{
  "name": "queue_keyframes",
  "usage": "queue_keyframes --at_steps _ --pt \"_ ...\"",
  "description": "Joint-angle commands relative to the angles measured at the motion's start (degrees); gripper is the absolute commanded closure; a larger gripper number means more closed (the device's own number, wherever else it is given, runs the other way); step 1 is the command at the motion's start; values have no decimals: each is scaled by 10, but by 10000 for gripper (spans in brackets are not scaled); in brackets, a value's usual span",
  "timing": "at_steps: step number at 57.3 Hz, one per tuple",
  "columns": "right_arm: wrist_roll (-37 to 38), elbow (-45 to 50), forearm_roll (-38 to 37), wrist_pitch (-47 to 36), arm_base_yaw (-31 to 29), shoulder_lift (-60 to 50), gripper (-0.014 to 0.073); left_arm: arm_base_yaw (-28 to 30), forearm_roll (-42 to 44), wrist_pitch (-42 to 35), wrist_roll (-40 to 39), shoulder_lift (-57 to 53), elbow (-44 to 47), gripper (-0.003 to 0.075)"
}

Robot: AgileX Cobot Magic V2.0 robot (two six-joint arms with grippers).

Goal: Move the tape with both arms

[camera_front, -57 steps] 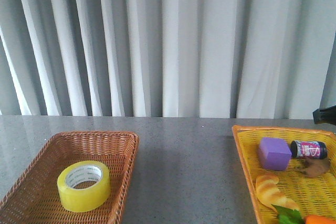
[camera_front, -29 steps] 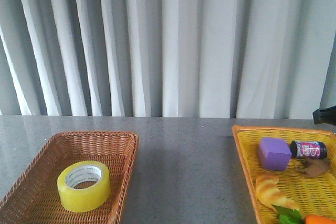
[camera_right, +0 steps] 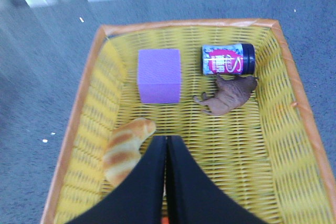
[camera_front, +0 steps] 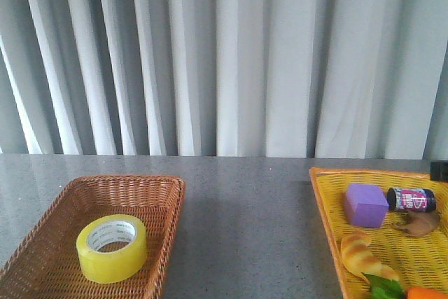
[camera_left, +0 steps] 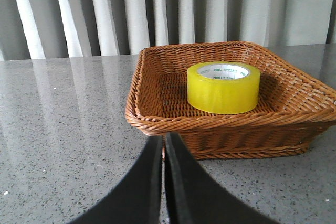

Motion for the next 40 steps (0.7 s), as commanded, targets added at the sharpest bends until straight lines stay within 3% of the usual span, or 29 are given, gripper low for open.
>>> queue_keyframes --at_steps 1,24,40 --pt "1 77 27 -112 -3 -93 601 -4 0 -38 -1 -9 -4 727" --pt "-4 398 -5 -168 -3 -407 601 -4 0 -38 -1 -9 -4 727" --pt "-2 558 -46 -278 -3 -548 601 -4 0 -38 -1 -9 -4 727"
